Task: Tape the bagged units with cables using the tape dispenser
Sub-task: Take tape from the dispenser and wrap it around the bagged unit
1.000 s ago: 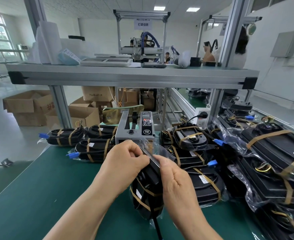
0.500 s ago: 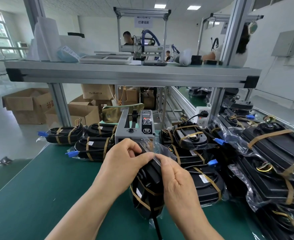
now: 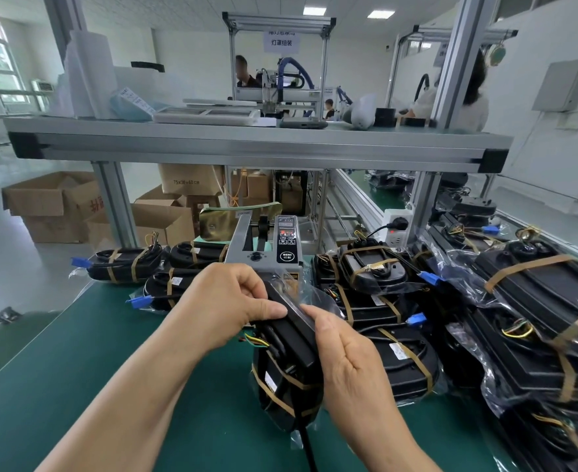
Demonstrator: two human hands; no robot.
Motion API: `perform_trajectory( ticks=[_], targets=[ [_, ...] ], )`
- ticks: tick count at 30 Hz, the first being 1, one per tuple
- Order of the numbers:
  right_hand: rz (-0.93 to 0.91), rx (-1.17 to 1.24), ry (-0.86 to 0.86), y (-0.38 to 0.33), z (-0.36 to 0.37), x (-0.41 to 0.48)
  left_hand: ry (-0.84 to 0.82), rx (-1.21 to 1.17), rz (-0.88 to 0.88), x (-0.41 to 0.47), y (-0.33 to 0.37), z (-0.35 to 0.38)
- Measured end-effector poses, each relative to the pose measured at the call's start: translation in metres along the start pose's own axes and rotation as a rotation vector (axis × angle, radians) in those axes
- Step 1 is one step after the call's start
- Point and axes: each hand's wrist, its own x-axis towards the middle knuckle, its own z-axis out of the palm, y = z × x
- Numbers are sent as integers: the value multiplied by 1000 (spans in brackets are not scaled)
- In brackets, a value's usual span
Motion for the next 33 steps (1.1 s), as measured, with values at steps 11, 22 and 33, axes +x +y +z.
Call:
perform_trajectory(
  ticks=[11, 22, 33],
  targets=[
    [99, 154, 68, 18, -13, 0, -23, -409, -33, -21, -52, 22],
    [146, 607, -21, 52, -9, 8, -168, -254, 108, -16, -68, 18],
    [-28, 78, -39, 46, -31, 24, -145, 395, 361, -17, -61, 21]
  ],
)
